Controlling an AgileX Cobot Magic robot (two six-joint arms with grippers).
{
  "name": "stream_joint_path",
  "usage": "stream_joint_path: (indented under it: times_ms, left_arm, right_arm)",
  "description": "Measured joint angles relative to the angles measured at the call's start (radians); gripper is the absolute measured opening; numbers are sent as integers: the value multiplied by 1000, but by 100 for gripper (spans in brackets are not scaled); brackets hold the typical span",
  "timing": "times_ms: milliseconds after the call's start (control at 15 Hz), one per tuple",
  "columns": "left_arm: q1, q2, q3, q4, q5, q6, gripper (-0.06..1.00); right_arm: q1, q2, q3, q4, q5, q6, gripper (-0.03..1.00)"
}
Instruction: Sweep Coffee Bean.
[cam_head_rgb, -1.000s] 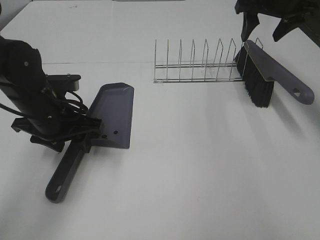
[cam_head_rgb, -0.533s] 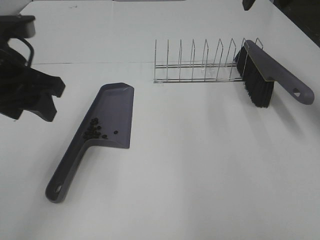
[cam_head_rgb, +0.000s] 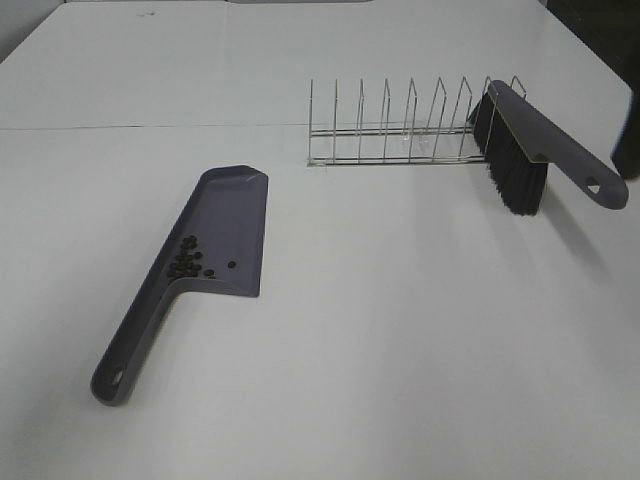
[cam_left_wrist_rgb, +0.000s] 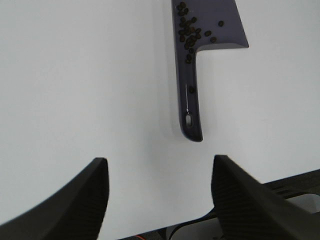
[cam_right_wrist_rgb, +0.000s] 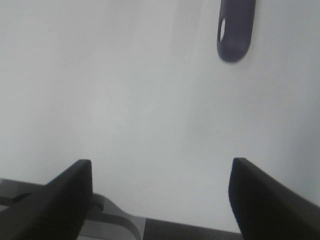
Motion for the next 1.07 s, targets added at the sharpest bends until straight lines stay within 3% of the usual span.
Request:
stream_joint_path:
  times_ms: [200,467,867,1067]
  left_arm:
    - [0,-190,166,2,13,20,56]
    - [0,-459,301,-1,16,81,56]
    - [0,-792,388,-41,6,207,56]
    - [0,-865,423,-47,-55,236,56]
  right_arm:
    - [0,-282,258,0,1,0,63]
    - [0,-701,477,1,5,-2,63]
    - [0,-1215,570,14,-1,-105,63]
    - [0,-1275,574,24,-34,-116,63]
